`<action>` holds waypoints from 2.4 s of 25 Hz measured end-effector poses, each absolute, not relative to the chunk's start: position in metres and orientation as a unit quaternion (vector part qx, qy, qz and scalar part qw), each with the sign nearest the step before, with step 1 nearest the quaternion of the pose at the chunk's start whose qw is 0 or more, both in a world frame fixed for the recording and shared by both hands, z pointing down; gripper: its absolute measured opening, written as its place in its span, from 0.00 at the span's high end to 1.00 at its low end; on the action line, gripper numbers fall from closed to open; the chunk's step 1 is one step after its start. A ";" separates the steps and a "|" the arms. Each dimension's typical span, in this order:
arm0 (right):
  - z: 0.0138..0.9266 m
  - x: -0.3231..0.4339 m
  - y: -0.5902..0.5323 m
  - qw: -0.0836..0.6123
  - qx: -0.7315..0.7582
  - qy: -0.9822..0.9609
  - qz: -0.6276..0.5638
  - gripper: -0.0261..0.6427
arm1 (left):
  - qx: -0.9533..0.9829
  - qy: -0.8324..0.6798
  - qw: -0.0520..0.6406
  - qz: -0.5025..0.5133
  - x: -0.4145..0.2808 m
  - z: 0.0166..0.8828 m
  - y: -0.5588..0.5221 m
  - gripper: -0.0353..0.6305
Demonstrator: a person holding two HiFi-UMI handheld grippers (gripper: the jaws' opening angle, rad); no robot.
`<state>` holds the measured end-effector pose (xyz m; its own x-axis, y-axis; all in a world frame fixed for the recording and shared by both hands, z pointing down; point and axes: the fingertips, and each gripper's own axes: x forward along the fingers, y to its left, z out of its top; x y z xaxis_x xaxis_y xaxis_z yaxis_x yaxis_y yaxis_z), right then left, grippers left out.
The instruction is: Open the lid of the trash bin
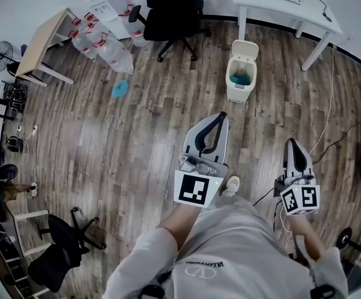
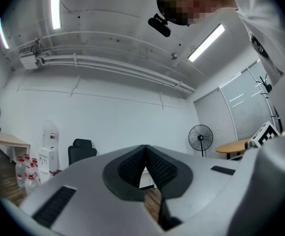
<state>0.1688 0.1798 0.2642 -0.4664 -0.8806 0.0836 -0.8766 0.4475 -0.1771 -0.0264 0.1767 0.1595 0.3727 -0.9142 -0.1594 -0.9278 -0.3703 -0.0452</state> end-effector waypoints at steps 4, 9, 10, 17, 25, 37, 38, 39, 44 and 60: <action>0.265 0.159 0.186 0.013 -0.517 0.849 -0.103 0.94 | -0.824 0.561 0.060 0.056 -0.037 0.158 0.184 0.94; 0.261 0.139 0.197 0.013 -0.527 0.844 -0.100 0.94 | -0.829 0.553 0.059 0.057 -0.057 0.156 0.195 0.94; 0.260 0.135 0.201 0.014 -0.532 0.841 -0.101 0.94 | -0.832 0.549 0.059 0.059 -0.062 0.156 0.198 0.94; 0.256 0.092 0.237 0.009 -0.556 0.826 -0.093 0.94 | -0.850 0.520 0.051 0.061 -0.103 0.159 0.222 0.94; 0.264 0.066 0.268 -0.003 -0.568 0.817 -0.099 0.94 | -0.857 0.511 0.026 0.056 -0.136 0.181 0.235 0.94; 0.249 0.085 0.273 0.002 -0.562 0.823 -0.086 0.94 | -0.847 0.527 0.035 0.057 -0.128 0.177 0.255 0.94; 0.248 0.090 0.274 0.001 -0.563 0.822 -0.084 0.94 | -0.847 0.527 0.037 0.057 -0.124 0.175 0.257 0.94; 0.246 0.094 0.275 0.002 -0.564 0.821 -0.082 0.94 | -0.847 0.526 0.039 0.057 -0.121 0.174 0.258 0.94; 0.244 0.104 0.277 0.003 -0.564 0.821 -0.086 0.94 | -0.846 0.529 0.048 0.055 -0.115 0.164 0.262 0.94; 0.251 0.116 0.288 0.000 -0.561 0.822 -0.096 0.94 | -0.847 0.527 0.042 0.052 -0.103 0.168 0.270 0.94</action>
